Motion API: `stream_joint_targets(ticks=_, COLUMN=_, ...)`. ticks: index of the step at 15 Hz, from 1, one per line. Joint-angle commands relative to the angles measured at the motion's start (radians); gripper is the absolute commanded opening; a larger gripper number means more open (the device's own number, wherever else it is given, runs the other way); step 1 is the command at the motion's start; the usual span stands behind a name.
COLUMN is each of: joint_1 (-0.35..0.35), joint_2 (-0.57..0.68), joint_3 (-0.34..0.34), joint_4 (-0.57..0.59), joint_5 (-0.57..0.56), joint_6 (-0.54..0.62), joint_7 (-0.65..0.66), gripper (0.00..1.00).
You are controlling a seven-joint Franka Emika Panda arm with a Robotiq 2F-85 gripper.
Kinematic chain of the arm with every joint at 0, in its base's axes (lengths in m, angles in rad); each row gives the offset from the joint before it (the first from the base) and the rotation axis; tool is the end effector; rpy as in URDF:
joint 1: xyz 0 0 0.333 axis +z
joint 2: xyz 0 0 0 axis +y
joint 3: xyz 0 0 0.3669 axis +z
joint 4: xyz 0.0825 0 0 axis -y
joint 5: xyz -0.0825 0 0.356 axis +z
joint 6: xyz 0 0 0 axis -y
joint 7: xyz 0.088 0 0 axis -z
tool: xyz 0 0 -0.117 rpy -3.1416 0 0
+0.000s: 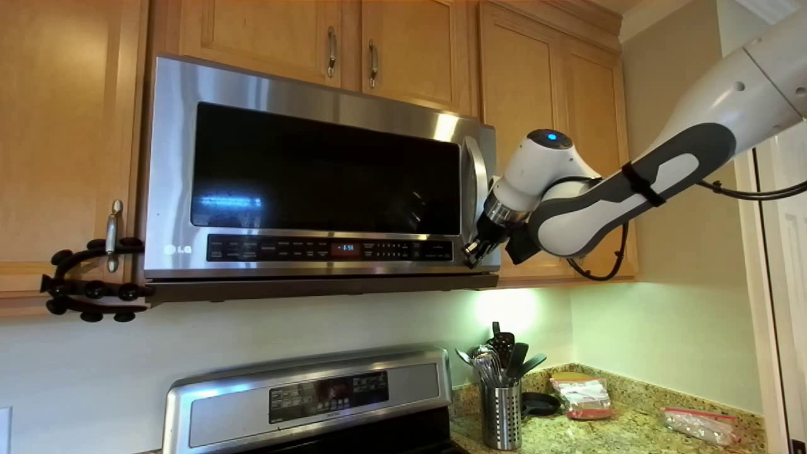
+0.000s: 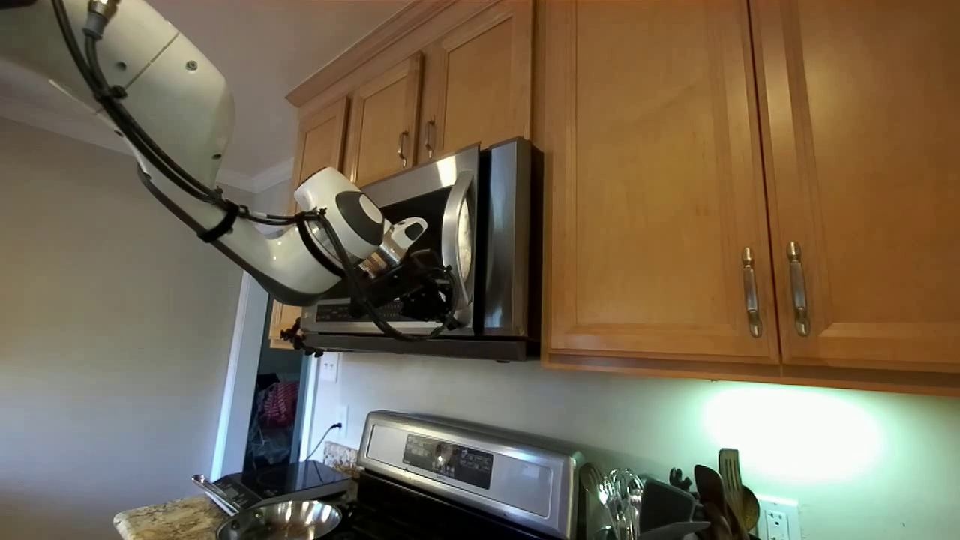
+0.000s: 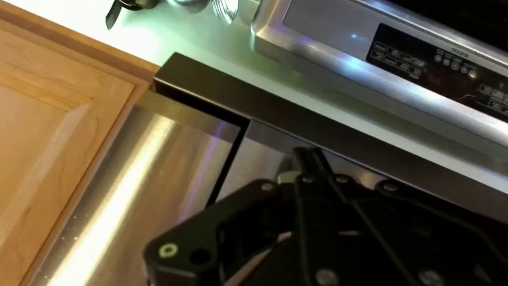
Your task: Close the microwave door
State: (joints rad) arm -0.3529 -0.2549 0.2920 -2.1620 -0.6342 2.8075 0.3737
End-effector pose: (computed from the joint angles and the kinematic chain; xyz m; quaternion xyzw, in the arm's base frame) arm 0.4997 0.0148 0.6494 0.8803 0.0440 0.4339 0.1866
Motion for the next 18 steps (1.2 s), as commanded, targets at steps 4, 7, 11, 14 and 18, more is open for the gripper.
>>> stream_joint_targets(ticks=4, joint_1=-0.015, joint_2=0.144, joint_3=0.024, joint_4=0.160, joint_5=-0.124, joint_6=-0.009, joint_7=-0.040, gripper=0.02)
stream_joint_targets(ticks=7, joint_1=-0.009, joint_2=0.162, joint_3=0.015, joint_4=0.169, joint_5=-0.132, joint_6=-0.021, joint_7=-0.068, gripper=0.02)
stream_joint_targets(ticks=11, joint_1=0.029, joint_2=0.110, joint_3=0.011, joint_4=0.103, joint_5=-0.023, joint_6=-0.090, joint_7=-0.167, gripper=0.02)
stream_joint_targets(ticks=14, joint_1=0.209, joint_2=0.086, joint_3=-0.112, joint_4=0.050, joint_5=0.144, joint_6=-0.183, joint_7=-0.284, gripper=0.02)
stream_joint_targets(ticks=18, joint_1=0.333, joint_2=0.030, joint_3=-0.137, joint_4=0.020, joint_5=0.389, joint_6=-0.380, joint_7=-0.344, gripper=0.02)
